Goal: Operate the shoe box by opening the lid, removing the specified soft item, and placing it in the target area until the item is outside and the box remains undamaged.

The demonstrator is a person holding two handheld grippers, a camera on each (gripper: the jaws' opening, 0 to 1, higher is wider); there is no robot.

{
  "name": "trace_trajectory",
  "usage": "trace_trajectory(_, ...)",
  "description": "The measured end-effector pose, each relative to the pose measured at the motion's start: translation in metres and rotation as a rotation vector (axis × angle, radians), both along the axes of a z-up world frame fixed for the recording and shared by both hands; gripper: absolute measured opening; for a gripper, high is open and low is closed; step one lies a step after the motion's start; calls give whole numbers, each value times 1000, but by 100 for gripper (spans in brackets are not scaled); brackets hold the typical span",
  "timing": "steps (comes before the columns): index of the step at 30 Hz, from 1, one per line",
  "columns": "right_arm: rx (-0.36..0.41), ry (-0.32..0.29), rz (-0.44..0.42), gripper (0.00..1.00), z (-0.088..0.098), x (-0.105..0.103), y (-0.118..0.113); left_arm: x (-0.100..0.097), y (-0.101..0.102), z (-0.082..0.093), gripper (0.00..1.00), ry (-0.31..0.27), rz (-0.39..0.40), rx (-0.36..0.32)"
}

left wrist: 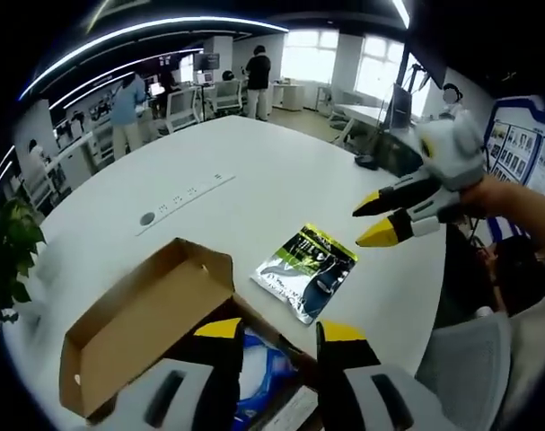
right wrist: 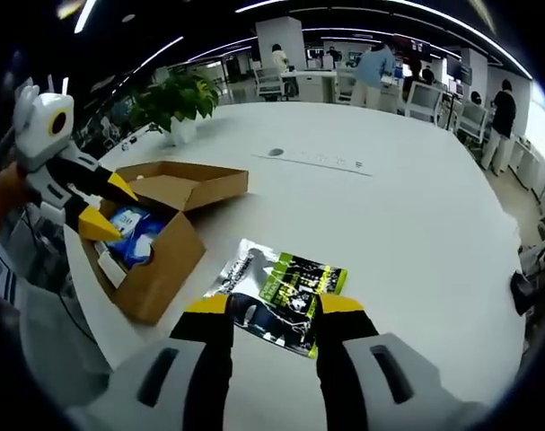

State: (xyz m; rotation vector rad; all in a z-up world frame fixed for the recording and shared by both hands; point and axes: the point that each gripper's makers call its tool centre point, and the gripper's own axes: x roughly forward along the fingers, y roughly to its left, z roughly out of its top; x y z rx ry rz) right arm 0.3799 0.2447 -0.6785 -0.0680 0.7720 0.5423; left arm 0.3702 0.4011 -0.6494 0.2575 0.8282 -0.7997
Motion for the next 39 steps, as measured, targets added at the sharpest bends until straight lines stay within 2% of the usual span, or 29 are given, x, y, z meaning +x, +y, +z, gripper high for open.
trace_trajectory(8,47,8,37,38,12,-8,28,-8,28,5,37,-10,45,-18)
trace_trajectory(12,64,5,70,40,17,-10,43,-13,43,10,49,-31,75,-32)
trace_trajectory(18,83,9,122,44,21,-15,68,-20,76,16,50,-41,148,-53)
trace_trajectory(21,109,12,136,47,25,-16,78,-24,91,16,52,-42,175,-51)
trace_trajectory(27,115,17,174,50,26,-20,94,-31,118,16,55,-48,230,-48)
trace_trajectory(39,162,22,234,55,30,-23,132,-42,158,14,56,-50,325,-46)
